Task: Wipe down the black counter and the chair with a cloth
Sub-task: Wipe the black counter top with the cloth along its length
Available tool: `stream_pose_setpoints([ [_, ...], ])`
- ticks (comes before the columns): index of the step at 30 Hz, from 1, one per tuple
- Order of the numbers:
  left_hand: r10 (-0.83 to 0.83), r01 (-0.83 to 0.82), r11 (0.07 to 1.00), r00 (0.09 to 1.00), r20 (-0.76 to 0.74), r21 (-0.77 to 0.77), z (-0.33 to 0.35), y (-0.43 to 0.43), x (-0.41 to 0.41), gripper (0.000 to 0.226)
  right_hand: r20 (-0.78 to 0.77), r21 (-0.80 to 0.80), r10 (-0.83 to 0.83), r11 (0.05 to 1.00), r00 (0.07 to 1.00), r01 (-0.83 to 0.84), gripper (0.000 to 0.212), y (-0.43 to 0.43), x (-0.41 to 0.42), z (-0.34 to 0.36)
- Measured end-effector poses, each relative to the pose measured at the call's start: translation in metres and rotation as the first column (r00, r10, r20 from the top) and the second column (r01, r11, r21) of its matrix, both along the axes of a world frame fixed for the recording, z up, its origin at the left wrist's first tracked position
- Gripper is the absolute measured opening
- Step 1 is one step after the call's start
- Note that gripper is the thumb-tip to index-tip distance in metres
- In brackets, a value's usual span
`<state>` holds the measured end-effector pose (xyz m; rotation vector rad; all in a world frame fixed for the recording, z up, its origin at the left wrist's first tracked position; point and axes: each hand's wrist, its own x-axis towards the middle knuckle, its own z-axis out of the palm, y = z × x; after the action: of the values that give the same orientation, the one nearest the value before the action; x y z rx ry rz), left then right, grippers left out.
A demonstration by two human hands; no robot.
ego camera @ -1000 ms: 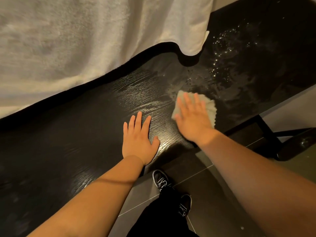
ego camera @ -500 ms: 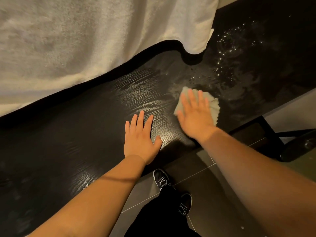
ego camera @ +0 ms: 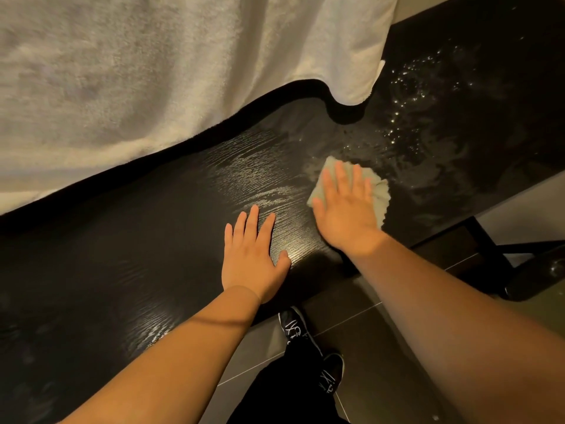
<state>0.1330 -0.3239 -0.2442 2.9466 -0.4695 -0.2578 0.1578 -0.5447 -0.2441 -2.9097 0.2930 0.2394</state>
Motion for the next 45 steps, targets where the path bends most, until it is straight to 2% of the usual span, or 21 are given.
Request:
stream_pose_setpoints([
  [4, -0.006, 0.006, 1.000, 1.000, -0.007, 0.013, 0.000, 0.000, 0.001, 0.081, -0.033, 0.033, 0.367, 0.930, 0.930, -0.366, 0.072, 0.027, -0.024, -0.002],
  [7, -0.002, 0.002, 1.000, 1.000, -0.010, 0.008, 0.003, 0.000, 0.000, 0.082, -0.036, 0.033, 0.471, 0.882, 0.881, -0.470, 0.075, -0.007, -0.007, -0.001],
  [10, -0.001, 0.001, 1.000, 1.000, -0.030, 0.003, 0.006, 0.000, 0.000, 0.081, -0.069, 0.010, 0.275, 0.961, 0.959, -0.275, 0.075, -0.042, 0.021, 0.002],
  [12, 0.002, -0.002, 1.000, 0.999, -0.034, -0.005, 0.006, 0.000, 0.001, 0.080, -0.107, 0.010, 0.122, 0.993, 0.987, -0.122, 0.071, -0.037, 0.031, 0.004],
  [14, 0.002, -0.002, 1.000, 1.000, -0.031, -0.013, 0.006, -0.001, 0.001, 0.080, -0.106, 0.038, 0.046, 0.998, 0.993, -0.043, 0.069, -0.018, 0.027, 0.007],
  [15, 0.005, -0.005, 1.000, 1.000, -0.029, -0.016, 0.006, -0.001, 0.001, 0.080, -0.090, 0.043, 0.064, 0.997, 0.994, -0.060, 0.069, -0.006, 0.019, 0.007],
  [19, 0.010, -0.010, 1.000, 1.000, -0.013, -0.013, 0.003, 0.000, 0.001, 0.080, -0.084, -0.002, 0.326, 0.945, 0.942, -0.328, 0.072, 0.026, -0.019, 0.002],
  [23, 0.019, -0.019, 0.999, 1.000, -0.003, -0.040, 0.002, 0.000, 0.000, 0.082, -0.079, 0.037, 0.469, 0.883, 0.880, -0.468, 0.075, -0.002, -0.013, 0.000],
  [27, 0.012, -0.012, 1.000, 1.000, 0.008, 0.003, 0.006, -0.003, 0.000, 0.079, -0.136, -0.009, 0.241, 0.970, 0.961, -0.245, 0.074, -0.051, 0.015, 0.005],
  [30, -0.052, 0.053, 0.999, 0.997, 0.054, -0.008, 0.008, -0.005, 0.021, 0.072, -0.143, 0.003, 0.131, 0.991, 0.981, -0.132, 0.071, -0.039, 0.014, 0.005],
  [32, -0.082, 0.084, 0.996, 0.993, 0.084, -0.020, 0.011, -0.008, 0.049, 0.071, -0.106, 0.018, 0.167, 0.986, 0.980, -0.166, 0.072, -0.010, 0.002, 0.005],
  [35, -0.050, 0.050, 0.999, 0.996, 0.076, -0.004, 0.017, -0.014, 0.093, 0.073, -0.089, 0.055, 0.362, 0.932, 0.928, -0.359, 0.073, 0.015, -0.012, 0.005],
  [37, -0.015, 0.015, 1.000, 1.000, 0.021, 0.020, 0.013, -0.019, 0.111, 0.074, -0.081, 0.082, 0.457, 0.889, 0.886, -0.451, 0.076, -0.001, 0.002, 0.004],
  [39, 0.015, -0.015, 0.999, 1.000, -0.006, 0.029, 0.007, -0.023, 0.118, 0.075, -0.021, 0.026, 0.462, 0.887, 0.886, -0.462, 0.077, -0.031, 0.029, 0.002],
  [43, 0.048, -0.049, 0.998, 0.999, 0.022, 0.048, 0.001, -0.026, 0.118, 0.076, -0.060, -0.067, 0.200, 0.977, 0.978, -0.203, 0.078, -0.076, 0.071, -0.003],
  [45, 0.044, -0.044, 0.998, 0.999, 0.009, 0.035, 0.004, -0.026, 0.119, 0.076, 0.015, -0.070, 0.109, 0.992, 0.994, -0.108, 0.076, -0.066, 0.073, -0.006],
])
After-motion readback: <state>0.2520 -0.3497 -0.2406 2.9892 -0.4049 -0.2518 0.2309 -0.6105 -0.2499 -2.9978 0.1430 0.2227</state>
